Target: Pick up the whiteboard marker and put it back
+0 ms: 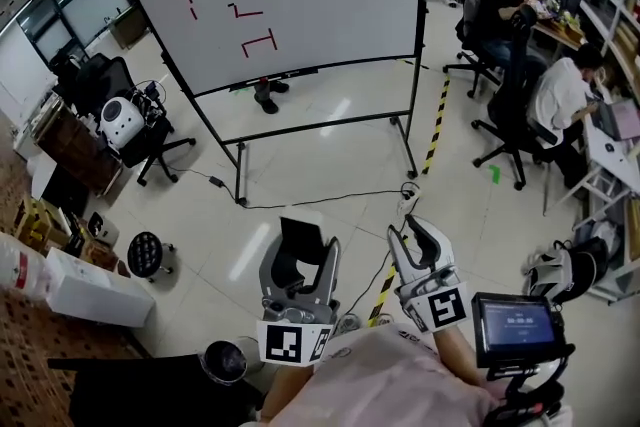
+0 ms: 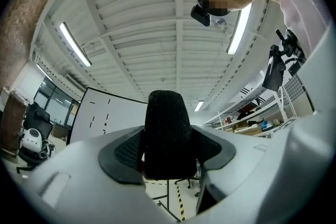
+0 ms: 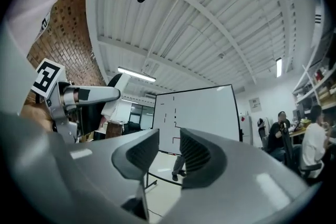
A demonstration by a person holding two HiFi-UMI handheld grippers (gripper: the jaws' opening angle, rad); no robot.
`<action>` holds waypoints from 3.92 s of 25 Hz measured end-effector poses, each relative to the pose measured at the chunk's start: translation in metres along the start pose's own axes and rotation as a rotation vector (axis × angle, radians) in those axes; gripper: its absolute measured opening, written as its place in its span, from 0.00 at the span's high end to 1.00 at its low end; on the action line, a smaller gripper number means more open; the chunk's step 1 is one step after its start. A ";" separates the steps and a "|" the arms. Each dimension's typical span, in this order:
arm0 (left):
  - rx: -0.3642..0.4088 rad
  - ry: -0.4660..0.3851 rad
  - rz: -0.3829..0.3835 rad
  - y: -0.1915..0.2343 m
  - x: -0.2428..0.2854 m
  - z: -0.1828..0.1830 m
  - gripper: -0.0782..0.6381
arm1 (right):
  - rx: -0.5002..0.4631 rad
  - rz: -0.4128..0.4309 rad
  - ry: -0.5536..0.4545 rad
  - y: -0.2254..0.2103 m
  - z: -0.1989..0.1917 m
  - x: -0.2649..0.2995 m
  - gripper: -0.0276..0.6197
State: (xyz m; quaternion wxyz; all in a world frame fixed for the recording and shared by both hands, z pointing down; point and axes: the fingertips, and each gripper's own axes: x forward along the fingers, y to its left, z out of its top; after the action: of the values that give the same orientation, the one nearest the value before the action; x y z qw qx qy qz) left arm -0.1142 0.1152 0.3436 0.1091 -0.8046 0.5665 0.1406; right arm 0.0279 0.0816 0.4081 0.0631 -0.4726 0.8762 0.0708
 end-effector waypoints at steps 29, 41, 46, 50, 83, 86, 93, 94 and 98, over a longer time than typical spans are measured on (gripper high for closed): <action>-0.006 0.026 -0.078 -0.022 -0.007 -0.002 0.51 | -0.016 0.081 -0.027 0.035 0.011 -0.006 0.79; -0.029 0.002 -0.083 -0.028 -0.008 -0.002 0.51 | -0.022 0.053 -0.018 0.029 0.013 -0.016 0.79; -0.050 0.006 -0.078 -0.040 0.006 -0.010 0.51 | -0.024 0.050 -0.013 0.013 0.013 -0.020 0.79; -0.085 0.013 -0.024 -0.040 0.028 -0.022 0.51 | -0.035 0.042 0.007 -0.008 0.008 -0.021 0.79; 0.357 0.059 0.107 0.395 0.818 -0.202 0.51 | -0.109 -0.237 0.207 -0.312 -0.158 0.481 0.80; 0.372 0.057 0.106 0.407 0.838 -0.208 0.51 | -0.111 -0.230 0.220 -0.323 -0.164 0.511 0.80; 0.400 0.062 0.113 0.429 0.854 -0.236 0.51 | -0.092 -0.167 0.249 -0.320 -0.183 0.549 0.80; 0.422 0.049 0.120 0.430 0.854 -0.237 0.51 | -0.089 -0.163 0.255 -0.320 -0.185 0.551 0.80; 0.522 0.032 0.151 0.429 0.854 -0.240 0.51 | -0.084 -0.179 0.264 -0.326 -0.193 0.550 0.80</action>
State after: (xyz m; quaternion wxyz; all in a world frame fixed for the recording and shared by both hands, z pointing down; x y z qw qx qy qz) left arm -0.2219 -0.8612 0.2630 0.2931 -0.7067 0.6437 -0.0152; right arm -0.0078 -0.5811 0.4786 -0.0665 -0.5561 0.8275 0.0388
